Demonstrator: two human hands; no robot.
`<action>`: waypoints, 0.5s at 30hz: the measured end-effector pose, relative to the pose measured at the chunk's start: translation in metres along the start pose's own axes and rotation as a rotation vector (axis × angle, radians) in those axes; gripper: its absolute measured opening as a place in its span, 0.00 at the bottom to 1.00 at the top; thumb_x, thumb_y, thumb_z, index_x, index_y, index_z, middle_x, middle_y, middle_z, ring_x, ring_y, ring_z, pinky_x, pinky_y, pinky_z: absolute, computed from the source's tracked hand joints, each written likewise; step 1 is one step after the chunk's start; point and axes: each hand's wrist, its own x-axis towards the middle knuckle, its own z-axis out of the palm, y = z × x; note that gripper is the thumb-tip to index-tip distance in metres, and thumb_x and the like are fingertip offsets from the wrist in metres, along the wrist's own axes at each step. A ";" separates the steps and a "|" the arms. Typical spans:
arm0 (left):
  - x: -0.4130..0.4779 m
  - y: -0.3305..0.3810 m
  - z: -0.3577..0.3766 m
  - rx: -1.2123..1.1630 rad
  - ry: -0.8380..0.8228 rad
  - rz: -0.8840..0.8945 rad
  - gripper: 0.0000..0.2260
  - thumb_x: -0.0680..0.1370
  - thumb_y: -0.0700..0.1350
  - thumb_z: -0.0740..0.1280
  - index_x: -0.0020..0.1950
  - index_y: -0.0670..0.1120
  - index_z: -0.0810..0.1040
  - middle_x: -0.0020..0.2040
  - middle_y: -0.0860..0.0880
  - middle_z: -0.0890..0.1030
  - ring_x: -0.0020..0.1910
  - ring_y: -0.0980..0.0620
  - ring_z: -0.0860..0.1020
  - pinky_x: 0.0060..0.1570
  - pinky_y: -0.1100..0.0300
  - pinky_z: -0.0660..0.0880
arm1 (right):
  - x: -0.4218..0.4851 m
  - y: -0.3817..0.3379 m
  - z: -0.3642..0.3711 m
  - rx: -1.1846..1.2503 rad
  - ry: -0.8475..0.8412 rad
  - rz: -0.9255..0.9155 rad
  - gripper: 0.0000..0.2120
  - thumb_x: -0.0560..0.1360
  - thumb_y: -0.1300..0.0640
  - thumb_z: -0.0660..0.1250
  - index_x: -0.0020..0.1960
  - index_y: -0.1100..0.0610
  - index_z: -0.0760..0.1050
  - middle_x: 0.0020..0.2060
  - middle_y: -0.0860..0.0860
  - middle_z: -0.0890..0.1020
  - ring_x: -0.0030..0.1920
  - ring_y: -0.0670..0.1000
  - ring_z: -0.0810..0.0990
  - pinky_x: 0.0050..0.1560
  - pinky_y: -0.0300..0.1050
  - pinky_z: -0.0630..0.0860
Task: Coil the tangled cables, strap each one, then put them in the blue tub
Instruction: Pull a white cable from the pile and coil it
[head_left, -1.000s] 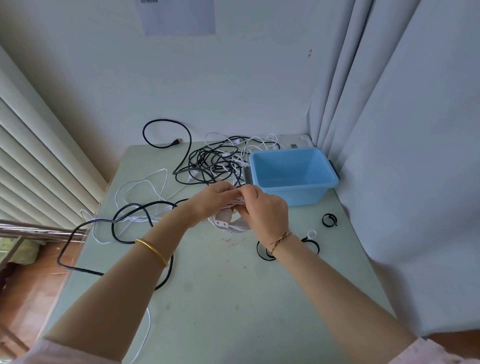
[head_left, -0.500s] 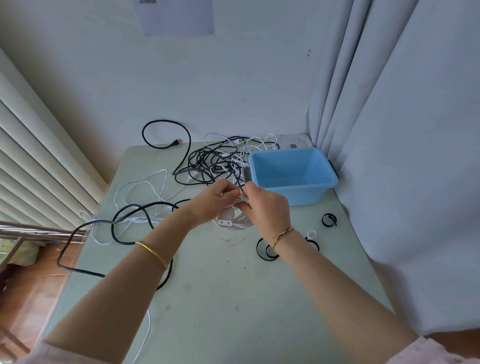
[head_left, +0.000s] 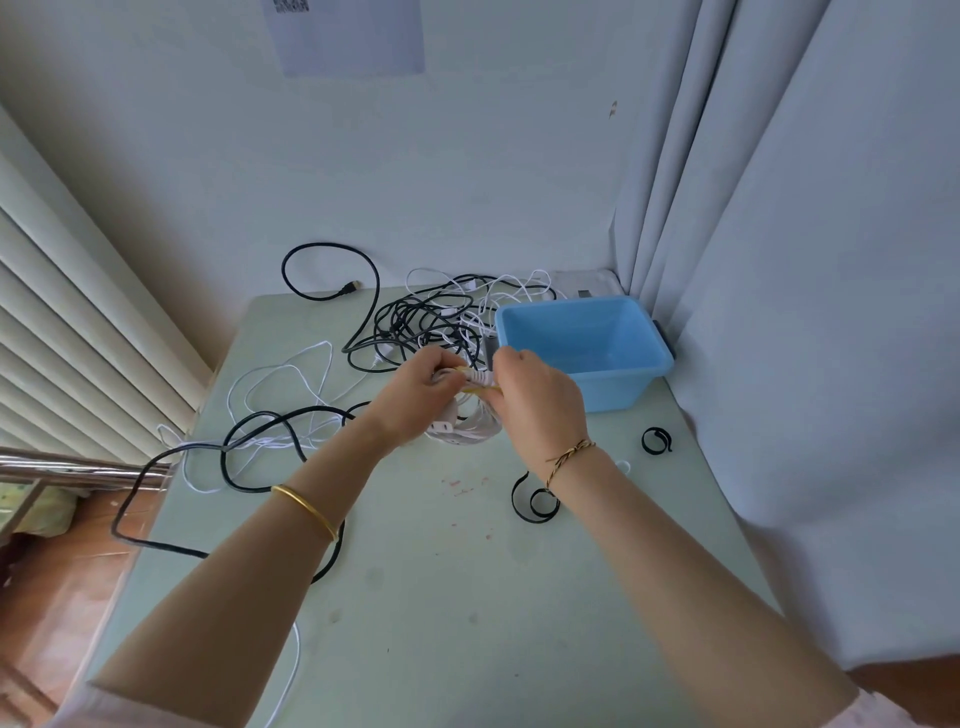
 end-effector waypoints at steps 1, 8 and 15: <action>0.000 0.000 0.000 0.002 0.005 0.005 0.07 0.80 0.40 0.61 0.56 0.43 0.74 0.38 0.52 0.72 0.33 0.57 0.68 0.28 0.74 0.65 | 0.001 0.000 -0.004 0.004 -0.049 -0.024 0.10 0.79 0.51 0.63 0.52 0.58 0.71 0.45 0.53 0.77 0.39 0.54 0.76 0.33 0.44 0.64; -0.001 0.005 -0.002 0.004 0.006 0.037 0.03 0.79 0.41 0.63 0.52 0.42 0.74 0.36 0.51 0.73 0.30 0.60 0.69 0.27 0.73 0.64 | 0.009 -0.003 -0.027 -0.013 0.011 -0.268 0.05 0.78 0.60 0.62 0.51 0.57 0.76 0.49 0.52 0.76 0.51 0.54 0.75 0.43 0.43 0.63; -0.003 0.016 -0.005 -0.002 -0.065 0.067 0.04 0.79 0.39 0.63 0.45 0.45 0.73 0.33 0.52 0.72 0.23 0.63 0.68 0.27 0.72 0.65 | 0.028 0.009 -0.040 0.264 -0.127 -0.223 0.06 0.79 0.57 0.60 0.51 0.58 0.75 0.43 0.53 0.79 0.45 0.54 0.77 0.40 0.44 0.67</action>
